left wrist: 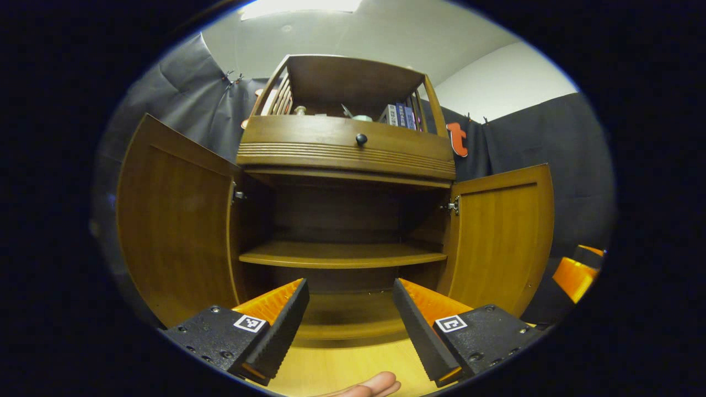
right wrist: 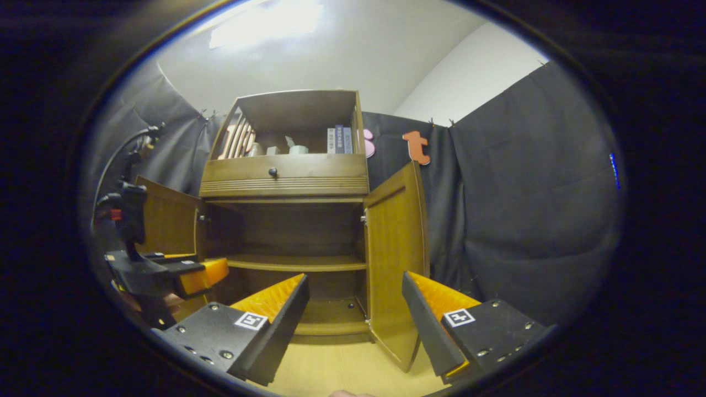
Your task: Open the right door of the double-door shoe cabinet with the right hand, and open the left door with the left hand.
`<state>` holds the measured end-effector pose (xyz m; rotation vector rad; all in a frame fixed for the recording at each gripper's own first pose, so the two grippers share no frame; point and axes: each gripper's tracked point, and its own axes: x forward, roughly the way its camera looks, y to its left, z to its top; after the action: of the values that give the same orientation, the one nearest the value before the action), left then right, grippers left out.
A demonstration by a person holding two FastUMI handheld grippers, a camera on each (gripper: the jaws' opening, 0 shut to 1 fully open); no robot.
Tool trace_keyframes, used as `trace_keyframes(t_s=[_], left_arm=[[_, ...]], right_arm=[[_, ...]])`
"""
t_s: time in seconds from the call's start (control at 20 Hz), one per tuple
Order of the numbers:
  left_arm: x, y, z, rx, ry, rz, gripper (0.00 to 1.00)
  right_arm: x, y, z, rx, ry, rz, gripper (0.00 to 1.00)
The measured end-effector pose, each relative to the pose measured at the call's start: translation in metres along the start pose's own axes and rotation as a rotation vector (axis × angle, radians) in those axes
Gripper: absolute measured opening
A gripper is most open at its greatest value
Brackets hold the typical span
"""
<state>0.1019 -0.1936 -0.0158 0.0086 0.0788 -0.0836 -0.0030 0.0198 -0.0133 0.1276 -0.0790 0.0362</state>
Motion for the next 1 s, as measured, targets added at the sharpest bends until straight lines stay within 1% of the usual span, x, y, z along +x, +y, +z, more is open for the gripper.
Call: trace_keyframes(t_s=[0.05,0.1,0.15,0.25,0.3,0.35,0.4,0.45,0.5,0.55,0.65,0.7,0.75,0.8,0.85,0.9,0.95,1.0], left_arm=[[0.009,-0.007,-0.002,0.002,0.001,-0.008,0.92],[0.017,-0.014,-0.004,0.011,0.004,-0.018,0.92],[0.023,-0.020,-0.008,0.018,0.007,-0.025,0.96],[0.033,-0.032,-0.015,0.015,0.012,-0.046,0.96],[0.039,-0.039,-0.018,0.015,0.021,-0.065,0.93],[0.045,-0.042,-0.023,0.016,0.030,-0.078,0.96],[0.050,-0.043,-0.029,0.018,0.044,-0.081,0.95],[0.055,-0.042,-0.035,0.029,0.061,-0.086,0.95],[0.060,-0.041,-0.040,0.038,0.074,-0.085,0.93],[0.064,-0.036,-0.042,0.037,0.082,-0.072,0.95],[0.069,-0.030,-0.045,0.021,0.092,-0.062,0.96],[0.072,-0.026,-0.046,0.005,0.099,-0.063,0.92],[0.072,-0.026,-0.045,-0.008,0.095,-0.068,0.92],[0.069,-0.027,-0.043,-0.011,0.089,-0.077,0.96],[0.068,-0.027,-0.041,-0.006,0.080,-0.082,0.96],[0.066,-0.028,-0.039,0.000,0.073,-0.085,0.92],[0.064,-0.030,-0.039,0.002,0.064,-0.084,0.92],[0.063,-0.033,-0.040,0.015,0.069,-0.091,0.96]], right_arm=[[0.005,-0.002,-0.001,-0.004,-0.001,-0.011,1.00],[0.010,-0.003,-0.002,-0.013,0.001,-0.018,0.97],[0.016,-0.003,-0.005,-0.021,0.007,-0.026,1.00],[0.029,-0.001,-0.012,-0.033,0.023,-0.031,1.00],[0.036,0.002,-0.017,-0.034,0.036,-0.028,1.00],[0.043,0.005,-0.022,-0.037,0.053,-0.020,1.00],[0.049,0.009,-0.030,-0.049,0.073,-0.009,0.97],[0.055,0.012,-0.037,-0.062,0.088,0.000,1.00],[0.061,0.013,-0.041,-0.067,0.092,0.003,1.00],[0.066,0.013,-0.046,-0.060,0.097,0.004,0.98],[0.071,0.014,-0.065,-0.021,0.123,0.010,0.98],[0.071,0.015,-0.072,-0.007,0.137,0.019,1.00],[0.070,0.014,-0.081,-0.001,0.156,0.018,1.00],[0.071,0.013,-0.090,-0.003,0.177,0.011,1.00],[0.071,0.011,-0.095,-0.012,0.193,0.003,1.00],[0.071,0.009,-0.097,-0.018,0.197,-0.001,1.00],[0.072,0.011,-0.096,-0.014,0.198,-0.004,1.00],[0.071,0.012,-0.094,0.000,0.196,-0.003,1.00]])
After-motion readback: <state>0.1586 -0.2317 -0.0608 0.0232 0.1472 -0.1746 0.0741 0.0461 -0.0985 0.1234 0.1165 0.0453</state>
